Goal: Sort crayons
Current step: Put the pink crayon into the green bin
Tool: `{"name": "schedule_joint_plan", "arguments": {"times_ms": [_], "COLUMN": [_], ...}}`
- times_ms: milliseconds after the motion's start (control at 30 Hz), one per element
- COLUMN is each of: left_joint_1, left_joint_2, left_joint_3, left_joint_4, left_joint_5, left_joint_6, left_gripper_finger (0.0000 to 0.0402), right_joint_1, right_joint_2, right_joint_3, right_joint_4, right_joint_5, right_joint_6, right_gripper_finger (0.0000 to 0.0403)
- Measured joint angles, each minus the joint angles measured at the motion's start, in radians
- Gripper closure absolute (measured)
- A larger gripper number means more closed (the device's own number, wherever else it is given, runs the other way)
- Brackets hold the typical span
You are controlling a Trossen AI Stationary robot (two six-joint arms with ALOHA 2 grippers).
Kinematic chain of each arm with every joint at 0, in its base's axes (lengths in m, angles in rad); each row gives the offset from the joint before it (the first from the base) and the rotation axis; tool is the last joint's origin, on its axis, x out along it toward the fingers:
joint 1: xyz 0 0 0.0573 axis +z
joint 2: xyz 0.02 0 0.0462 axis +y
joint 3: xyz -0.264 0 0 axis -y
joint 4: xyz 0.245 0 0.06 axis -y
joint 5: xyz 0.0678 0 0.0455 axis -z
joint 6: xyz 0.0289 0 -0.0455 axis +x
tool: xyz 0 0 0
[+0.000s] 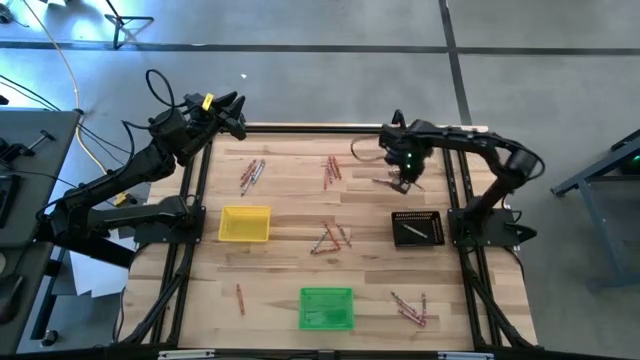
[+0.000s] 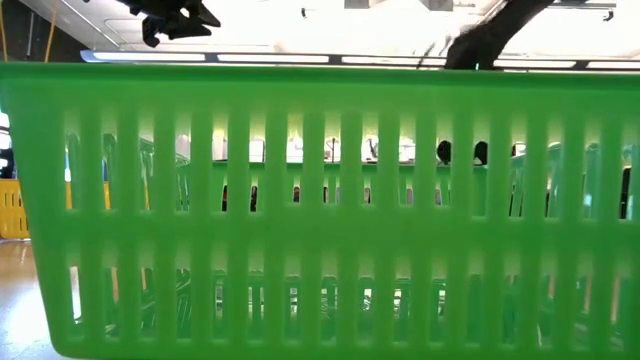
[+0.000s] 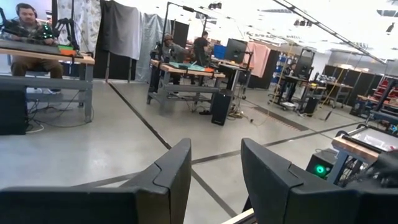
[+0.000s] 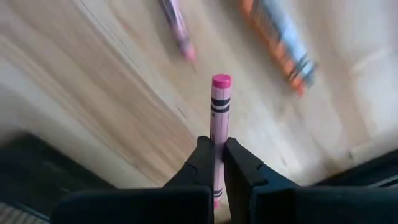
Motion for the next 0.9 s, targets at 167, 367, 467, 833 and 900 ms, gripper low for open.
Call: {"name": "schedule_joint_plan", "arguments": {"times_ms": [167,367,467,833,900], "left_joint_1": [0.0,0.0,0.0,0.001,0.001], "left_joint_2": [0.0,0.0,0.0,0.0,0.0], "left_joint_3": [0.0,0.0,0.0,0.0,0.0], "left_joint_4": [-0.005,-0.005,-0.005,-0.016,-0.05], "left_joint_5": [0.0,0.0,0.0,0.053,0.14], "left_joint_6": [0.0,0.0,0.0,-0.016,-0.046], "left_gripper_finger": [0.0275,0.0275,0.0275,0.0275,0.0275], "right_joint_1": [0.019,0.099,0.149,0.191,0.199], "right_joint_2": [-0.105,-0.152,-0.134,-0.06,-0.06], "right_joint_3": [0.053,0.065,0.067,0.067,0.067], "right_joint_4": [0.199,0.686,0.884,1.05,1.068], "right_joint_5": [-0.143,-0.328,-0.364,-0.362,-0.366], "right_joint_6": [0.103,0.255,0.286,0.288,0.288], "right_gripper_finger": [0.0401,0.0402,0.0402,0.0402,0.0402]}}
